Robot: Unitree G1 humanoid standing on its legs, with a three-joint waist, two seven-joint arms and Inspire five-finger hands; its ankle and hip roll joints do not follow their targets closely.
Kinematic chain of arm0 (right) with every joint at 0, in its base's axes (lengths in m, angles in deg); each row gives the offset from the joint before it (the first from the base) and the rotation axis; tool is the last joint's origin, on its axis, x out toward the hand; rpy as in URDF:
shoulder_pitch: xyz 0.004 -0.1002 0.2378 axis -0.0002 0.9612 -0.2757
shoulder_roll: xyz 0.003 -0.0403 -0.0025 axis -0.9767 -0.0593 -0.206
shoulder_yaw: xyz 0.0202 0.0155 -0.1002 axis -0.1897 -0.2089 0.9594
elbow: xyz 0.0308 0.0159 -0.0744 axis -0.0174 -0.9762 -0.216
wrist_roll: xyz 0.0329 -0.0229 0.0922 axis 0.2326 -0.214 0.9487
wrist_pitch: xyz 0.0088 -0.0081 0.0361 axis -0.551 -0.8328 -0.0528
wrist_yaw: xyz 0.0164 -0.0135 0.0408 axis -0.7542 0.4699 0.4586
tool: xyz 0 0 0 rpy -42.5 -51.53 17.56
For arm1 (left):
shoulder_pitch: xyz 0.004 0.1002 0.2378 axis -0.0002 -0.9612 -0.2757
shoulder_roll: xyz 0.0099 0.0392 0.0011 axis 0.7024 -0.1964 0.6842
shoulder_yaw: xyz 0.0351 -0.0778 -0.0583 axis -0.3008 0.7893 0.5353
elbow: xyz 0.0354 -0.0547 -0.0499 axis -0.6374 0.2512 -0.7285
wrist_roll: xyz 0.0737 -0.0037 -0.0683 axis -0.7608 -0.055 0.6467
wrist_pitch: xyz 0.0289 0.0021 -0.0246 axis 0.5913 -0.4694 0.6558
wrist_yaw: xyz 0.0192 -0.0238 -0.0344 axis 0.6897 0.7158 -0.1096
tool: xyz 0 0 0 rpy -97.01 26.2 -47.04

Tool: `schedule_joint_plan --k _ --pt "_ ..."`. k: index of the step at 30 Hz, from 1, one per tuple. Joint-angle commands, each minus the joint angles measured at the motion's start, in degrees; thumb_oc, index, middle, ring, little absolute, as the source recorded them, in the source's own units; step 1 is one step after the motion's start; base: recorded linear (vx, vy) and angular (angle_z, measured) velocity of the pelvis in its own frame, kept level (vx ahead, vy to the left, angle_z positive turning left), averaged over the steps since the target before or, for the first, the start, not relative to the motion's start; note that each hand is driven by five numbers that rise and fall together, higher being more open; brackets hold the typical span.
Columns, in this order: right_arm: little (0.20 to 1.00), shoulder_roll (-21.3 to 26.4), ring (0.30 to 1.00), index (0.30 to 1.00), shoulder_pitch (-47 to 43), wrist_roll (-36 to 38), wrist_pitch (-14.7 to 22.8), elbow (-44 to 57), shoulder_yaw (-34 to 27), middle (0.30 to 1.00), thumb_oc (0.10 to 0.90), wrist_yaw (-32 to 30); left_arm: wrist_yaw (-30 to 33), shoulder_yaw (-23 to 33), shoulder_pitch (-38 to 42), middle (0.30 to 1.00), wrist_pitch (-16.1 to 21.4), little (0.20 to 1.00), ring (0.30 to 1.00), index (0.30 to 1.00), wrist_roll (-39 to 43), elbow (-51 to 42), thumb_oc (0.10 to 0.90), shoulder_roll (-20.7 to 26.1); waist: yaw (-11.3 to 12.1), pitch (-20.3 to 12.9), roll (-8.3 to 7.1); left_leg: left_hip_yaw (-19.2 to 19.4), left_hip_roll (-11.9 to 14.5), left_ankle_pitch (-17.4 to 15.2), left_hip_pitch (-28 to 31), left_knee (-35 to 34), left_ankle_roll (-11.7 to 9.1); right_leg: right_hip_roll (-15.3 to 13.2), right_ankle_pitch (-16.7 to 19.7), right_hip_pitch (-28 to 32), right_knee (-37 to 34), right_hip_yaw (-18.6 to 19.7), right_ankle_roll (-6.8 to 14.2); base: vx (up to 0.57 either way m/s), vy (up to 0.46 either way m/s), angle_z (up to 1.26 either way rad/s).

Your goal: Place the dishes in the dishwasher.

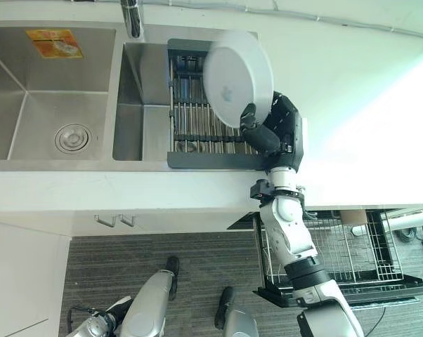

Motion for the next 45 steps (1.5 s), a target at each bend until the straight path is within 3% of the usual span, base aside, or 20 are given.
schedule_joint_plan --k 1,11,13,20,23,27,28,30,37,45 --pt "0.300 3.5 0.300 0.300 -5.0 -3.9 7.3 1.9 -4.0 0.300 0.400 -6.8 0.7 -2.9 -3.3 0.900 -0.3 0.900 0.900 0.900 -1.2 -1.5 0.800 0.2 0.0 -2.6 1.55 -4.9 1.6 -6.1 5.7 -5.7 -2.3 -1.9 -0.1 -3.8 0.9 -1.5 1.4 -0.01 0.031 0.05" --pt "0.300 1.8 0.300 0.300 -2.8 -11.6 19.0 2.9 -3.4 0.300 0.400 -12.9 1.3 -3.6 -5.0 0.900 1.2 0.900 0.900 0.900 -2.0 0.2 0.800 -1.5 0.2 -6.7 1.95 -3.6 2.8 -6.2 6.1 -5.7 -3.4 -1.0 -1.7 -1.2 0.9 -3.9 1.0 -0.02 -0.059 0.03" --pt "0.300 1.6 0.300 0.300 -2.1 -10.9 21.4 5.7 -3.5 0.300 0.400 -12.1 2.0 -3.4 -5.1 0.900 3.1 0.900 0.900 0.900 -3.0 1.7 0.800 -2.7 -0.4 -8.5 2.23 -3.1 3.2 -6.3 6.9 -5.7 -3.7 -0.8 -2.3 -0.7 0.9 -3.4 0.8 -0.04 -0.041 -0.06" --pt "0.300 2.2 0.300 0.300 1.3 -9.6 25.7 12.9 -6.3 0.300 0.400 -11.0 2.5 -2.4 -4.6 0.900 3.1 0.900 0.900 0.900 -1.8 3.7 0.800 -5.1 -3.4 -11.4 2.95 -1.0 4.0 -7.3 9.5 -5.7 -3.9 -0.3 -3.0 0.3 0.9 -1.3 0.4 -0.03 -0.005 -0.16" --pt "0.300 2.8 0.300 0.300 3.0 -8.1 26.4 16.5 -8.9 0.300 0.400 -9.1 2.9 -2.2 -3.6 0.900 2.2 0.900 0.900 0.900 -0.4 4.6 0.800 -5.6 -5.4 -12.3 3.16 1.1 5.3 -7.8 11.0 -5.7 -4.1 -0.2 -3.2 1.1 0.9 -1.0 0.3 -0.03 -0.008 -0.34" --pt "0.300 4.9 0.300 0.300 7.0 -9.9 24.0 21.6 -13.8 0.300 0.400 -10.2 4.9 -0.4 -2.4 0.900 -0.2 0.900 0.900 0.900 -1.1 5.4 0.800 -6.2 -8.1 -13.0 2.69 2.8 6.5 -8.3 12.9 -5.7 -4.5 0.1 -3.4 1.8 0.9 0.1 0.2 0.02 -0.024 -0.54" --pt "0.300 5.9 0.300 0.300 10.5 -11.4 22.5 22.2 -16.4 0.300 0.400 -11.5 8.6 -0.1 -2.7 0.900 -4.1 0.900 0.900 0.900 -1.3 5.8 0.800 -6.4 -9.2 -13.2 2.56 3.2 6.7 -8.5 13.6 -5.7 -4.4 0.4 -3.4 1.9 0.9 0.8 0.1 0.06 -0.010 -0.41" --pt "0.300 7.7 0.300 0.300 14.7 -8.1 22.8 23.0 -18.9 0.300 0.400 -9.0 9.9 1.5 -3.2 0.900 -6.5 0.900 0.900 0.900 -0.6 6.3 0.800 -6.3 -10.4 -13.4 2.31 3.9 7.0 -8.6 13.9 -5.7 -4.6 0.5 -3.3 1.5 0.9 1.3 0.3 0.04 -0.009 -0.44" --pt "0.300 7.8 0.300 0.300 24.9 -9.0 21.5 20.7 -23.9 0.300 0.400 -6.2 12.5 7.0 -3.8 0.900 -7.3 0.900 0.900 0.900 -1.2 9.6 0.800 -7.7 -14.3 -13.6 2.03 5.7 8.7 -8.9 14.8 -5.7 -5.0 1.3 -3.5 0.2 0.9 2.6 -0.1 -0.01 -0.026 -0.62" --pt "0.300 6.3 0.300 0.300 28.2 -5.2 22.9 14.7 -21.1 0.300 0.400 2.4 11.9 6.5 -3.4 0.900 -7.4 0.900 0.900 0.900 -0.6 9.9 0.800 -7.9 -16.0 -13.8 2.47 6.2 9.0 -8.5 14.9 -5.7 -5.5 2.0 -3.7 0.1 0.9 3.2 -0.6 0.03 0.001 -0.13"
